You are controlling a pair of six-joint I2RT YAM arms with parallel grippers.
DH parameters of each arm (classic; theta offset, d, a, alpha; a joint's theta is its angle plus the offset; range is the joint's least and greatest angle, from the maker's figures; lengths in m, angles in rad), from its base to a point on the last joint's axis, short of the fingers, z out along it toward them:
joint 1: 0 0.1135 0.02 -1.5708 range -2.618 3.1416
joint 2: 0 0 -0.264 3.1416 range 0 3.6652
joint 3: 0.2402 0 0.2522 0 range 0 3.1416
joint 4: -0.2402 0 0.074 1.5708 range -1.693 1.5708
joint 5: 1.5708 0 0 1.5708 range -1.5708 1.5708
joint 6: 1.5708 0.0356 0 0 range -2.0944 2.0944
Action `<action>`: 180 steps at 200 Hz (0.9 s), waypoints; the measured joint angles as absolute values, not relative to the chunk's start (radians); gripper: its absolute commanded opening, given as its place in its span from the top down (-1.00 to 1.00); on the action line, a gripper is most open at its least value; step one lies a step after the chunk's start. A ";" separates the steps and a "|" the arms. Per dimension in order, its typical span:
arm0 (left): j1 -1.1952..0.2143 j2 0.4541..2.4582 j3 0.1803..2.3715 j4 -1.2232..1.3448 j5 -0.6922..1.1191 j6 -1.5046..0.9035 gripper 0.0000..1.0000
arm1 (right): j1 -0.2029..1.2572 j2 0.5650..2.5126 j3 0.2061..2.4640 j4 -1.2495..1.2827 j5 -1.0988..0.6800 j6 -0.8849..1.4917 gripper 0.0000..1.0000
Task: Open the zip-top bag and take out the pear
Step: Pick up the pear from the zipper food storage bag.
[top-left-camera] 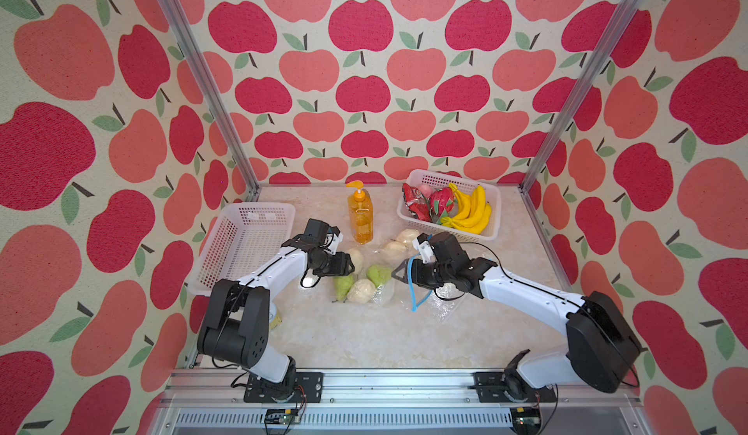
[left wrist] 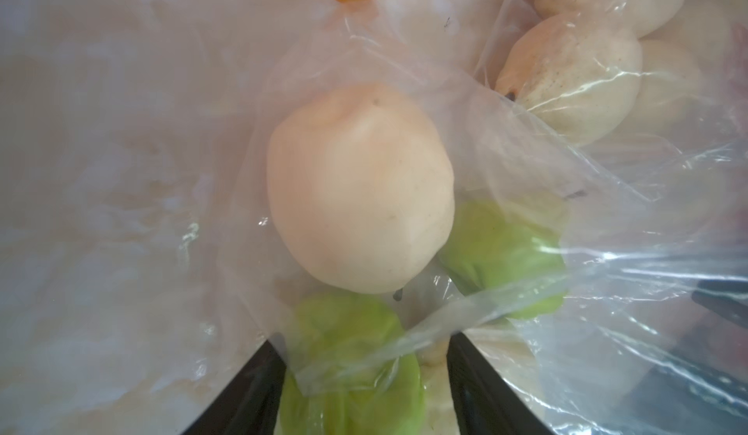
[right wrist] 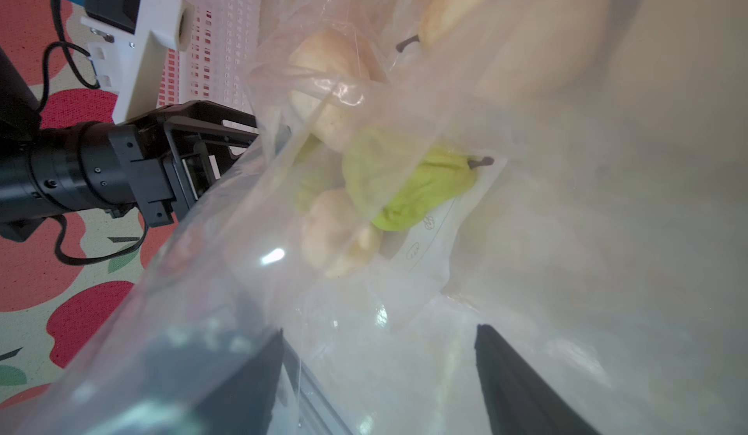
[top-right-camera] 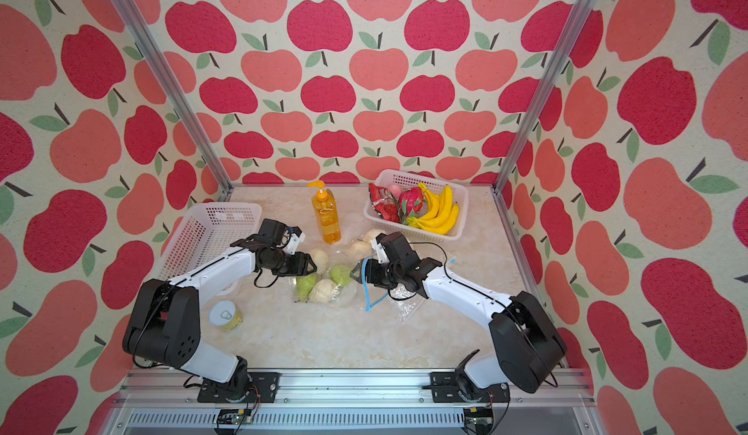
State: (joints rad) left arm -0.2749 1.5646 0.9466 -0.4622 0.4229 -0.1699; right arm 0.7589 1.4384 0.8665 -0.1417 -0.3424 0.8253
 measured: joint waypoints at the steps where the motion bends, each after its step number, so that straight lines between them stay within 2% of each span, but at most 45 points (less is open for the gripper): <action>1: -0.277 1.568 0.947 -0.461 0.422 -0.168 -0.16 | 0.759 1.439 0.867 -0.142 -0.342 0.827 -0.59; 15: -0.295 1.604 0.947 -0.453 0.413 -0.168 -0.07 | 0.759 1.453 0.866 -0.142 -0.341 0.842 -0.60; 77: -0.332 1.678 0.937 -0.372 0.404 -0.187 0.01 | 0.770 1.506 0.844 -0.120 -0.331 0.896 -0.61; 87: -0.332 1.681 0.937 -0.367 0.402 -0.189 -0.04 | 0.772 1.508 0.844 -0.121 -0.329 0.896 -0.61; 124: -0.323 1.602 0.938 -0.440 0.358 -0.163 -0.47 | 0.772 1.497 0.844 -0.142 -0.300 0.896 -0.61; 148: -0.315 1.437 0.959 -0.513 0.347 -0.147 -0.56 | 0.772 1.469 0.844 -0.160 -0.280 0.896 -0.61; 158: -0.314 1.364 0.974 -0.531 0.348 -0.147 -0.47 | 0.772 1.460 0.844 -0.163 -0.275 0.896 -0.60; 166: -0.315 1.317 0.983 -0.541 0.349 -0.149 -0.30 | 0.772 1.454 0.844 -0.167 -0.271 0.896 -0.59; 180: -0.315 1.248 0.997 -0.558 0.369 -0.162 0.25 | 0.772 1.448 0.844 -0.170 -0.270 0.896 -0.56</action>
State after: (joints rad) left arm -0.3149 1.2484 0.9966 -0.5579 0.3687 -0.1623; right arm 0.7723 1.4483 0.8444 -0.1699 -0.2703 0.8959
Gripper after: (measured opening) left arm 0.579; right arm 0.791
